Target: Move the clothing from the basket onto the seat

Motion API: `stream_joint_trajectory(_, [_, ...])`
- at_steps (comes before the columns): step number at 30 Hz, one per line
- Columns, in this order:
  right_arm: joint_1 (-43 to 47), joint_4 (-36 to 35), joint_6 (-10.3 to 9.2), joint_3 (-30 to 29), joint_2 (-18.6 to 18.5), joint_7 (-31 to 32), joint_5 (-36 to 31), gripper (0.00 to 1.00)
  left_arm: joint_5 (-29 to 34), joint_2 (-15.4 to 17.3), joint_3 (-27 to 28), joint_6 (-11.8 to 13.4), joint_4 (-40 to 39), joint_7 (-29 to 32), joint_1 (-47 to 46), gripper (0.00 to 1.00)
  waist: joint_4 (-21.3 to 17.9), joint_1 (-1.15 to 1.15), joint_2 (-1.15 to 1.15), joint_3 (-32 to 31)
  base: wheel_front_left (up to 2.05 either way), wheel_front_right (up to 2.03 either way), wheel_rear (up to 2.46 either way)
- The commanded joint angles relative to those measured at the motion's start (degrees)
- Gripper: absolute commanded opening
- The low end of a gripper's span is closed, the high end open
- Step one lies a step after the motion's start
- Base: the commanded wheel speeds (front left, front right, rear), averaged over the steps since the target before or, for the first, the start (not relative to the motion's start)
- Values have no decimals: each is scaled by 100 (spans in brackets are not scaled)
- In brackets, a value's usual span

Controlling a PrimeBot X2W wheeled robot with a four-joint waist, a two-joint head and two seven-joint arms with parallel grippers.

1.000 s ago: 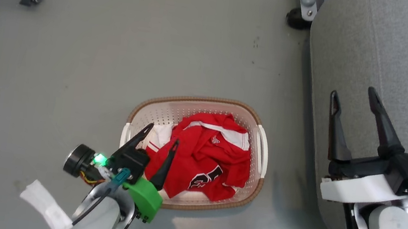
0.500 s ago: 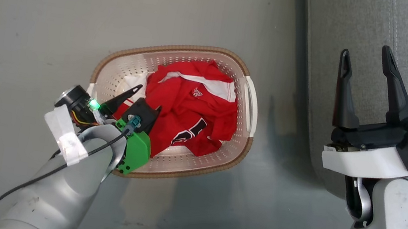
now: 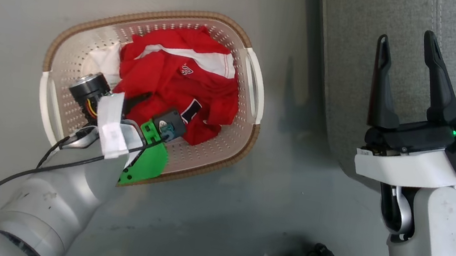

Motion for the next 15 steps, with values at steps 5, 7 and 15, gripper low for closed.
stream_joint_trajectory(5, [-201, -18, 0, 53, 3, -20, 79, 100, -119, 122, -685, -11, 107, 347, -298, 100, -206, -1, 0, 304, 0, 0, 0])
stream_joint_trajectory(7, [-244, -32, 0, 87, 4, -20, 98, 100, -230, 199, -833, -11, 116, 519, -375, 100, -240, -1, 0, 351, 0, 0, 0])
stream_joint_trajectory(15, [-321, -95, 0, 194, 4, -19, 197, 100, -822, 427, -1172, -12, 124, 1157, -465, 100, -372, -1, 0, 494, 0, 0, 0])
